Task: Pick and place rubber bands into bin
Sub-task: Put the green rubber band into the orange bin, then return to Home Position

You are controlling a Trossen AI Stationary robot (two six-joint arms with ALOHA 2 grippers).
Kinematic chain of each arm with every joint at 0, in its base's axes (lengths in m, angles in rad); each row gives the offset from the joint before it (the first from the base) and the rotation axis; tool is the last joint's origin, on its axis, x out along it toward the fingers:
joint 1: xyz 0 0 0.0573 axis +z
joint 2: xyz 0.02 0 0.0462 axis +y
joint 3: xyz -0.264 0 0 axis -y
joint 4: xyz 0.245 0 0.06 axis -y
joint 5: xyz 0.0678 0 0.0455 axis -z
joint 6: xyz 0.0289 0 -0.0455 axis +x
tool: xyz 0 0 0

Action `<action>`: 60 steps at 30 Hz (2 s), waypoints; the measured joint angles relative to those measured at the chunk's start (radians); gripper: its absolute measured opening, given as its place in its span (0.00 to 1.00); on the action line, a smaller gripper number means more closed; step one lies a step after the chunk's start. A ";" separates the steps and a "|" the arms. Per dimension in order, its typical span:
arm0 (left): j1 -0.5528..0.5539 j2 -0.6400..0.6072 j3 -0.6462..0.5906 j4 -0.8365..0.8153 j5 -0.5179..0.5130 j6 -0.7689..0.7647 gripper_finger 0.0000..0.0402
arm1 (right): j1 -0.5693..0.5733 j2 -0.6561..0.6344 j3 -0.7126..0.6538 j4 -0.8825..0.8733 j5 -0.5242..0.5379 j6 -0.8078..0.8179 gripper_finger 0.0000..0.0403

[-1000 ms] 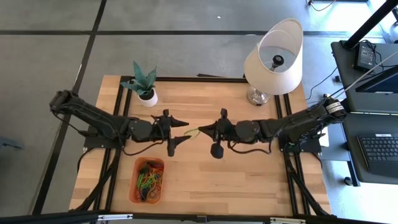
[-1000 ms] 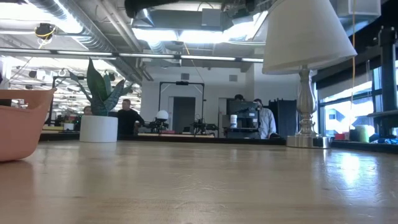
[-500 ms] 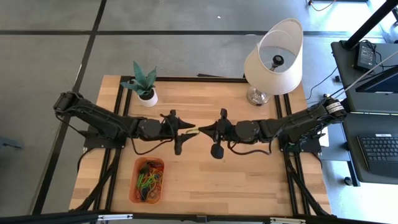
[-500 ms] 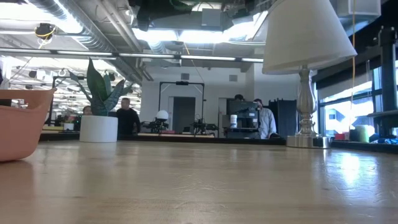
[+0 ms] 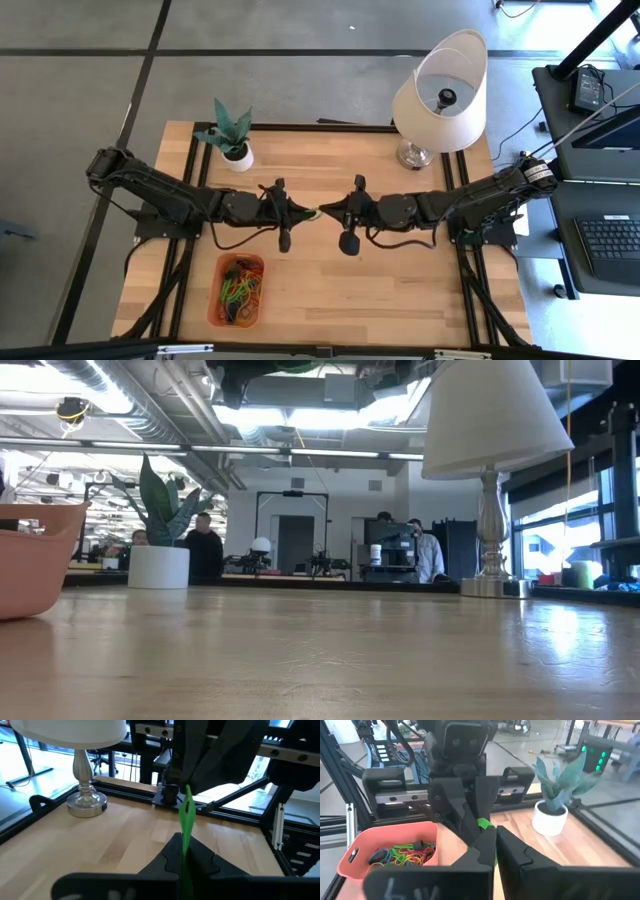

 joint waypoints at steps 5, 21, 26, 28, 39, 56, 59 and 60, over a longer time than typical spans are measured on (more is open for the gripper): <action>-0.001 0.000 0.000 -0.005 0.000 0.000 0.00 | -0.005 0.000 0.000 -0.048 0.001 0.064 0.12; -0.113 -0.257 0.017 -0.561 -0.019 -0.064 0.00 | -0.005 -0.043 -0.001 -0.196 0.002 0.102 0.31; -0.256 -0.244 0.135 -1.018 -0.044 -0.318 0.00 | -0.016 -0.043 -0.001 -0.297 0.000 0.155 0.29; -0.313 -0.219 0.179 -1.157 -0.011 -0.433 0.00 | -0.022 -0.043 -0.001 -0.306 0.000 0.156 0.29; -0.501 -0.053 0.172 -1.294 0.306 -0.879 0.00 | -0.068 -0.043 -0.001 -0.308 0.002 0.155 0.29; -0.531 0.108 0.164 -1.208 0.339 -0.944 0.12 | -0.071 -0.043 -0.006 -0.331 0.001 0.244 0.29; -0.531 0.108 0.164 -1.209 0.339 -0.943 0.19 | -0.071 -0.042 -0.006 -0.345 0.000 0.279 0.29; -0.531 0.108 0.164 -1.211 0.339 -0.942 0.21 | -0.071 -0.042 -0.006 -0.348 0.000 0.286 0.29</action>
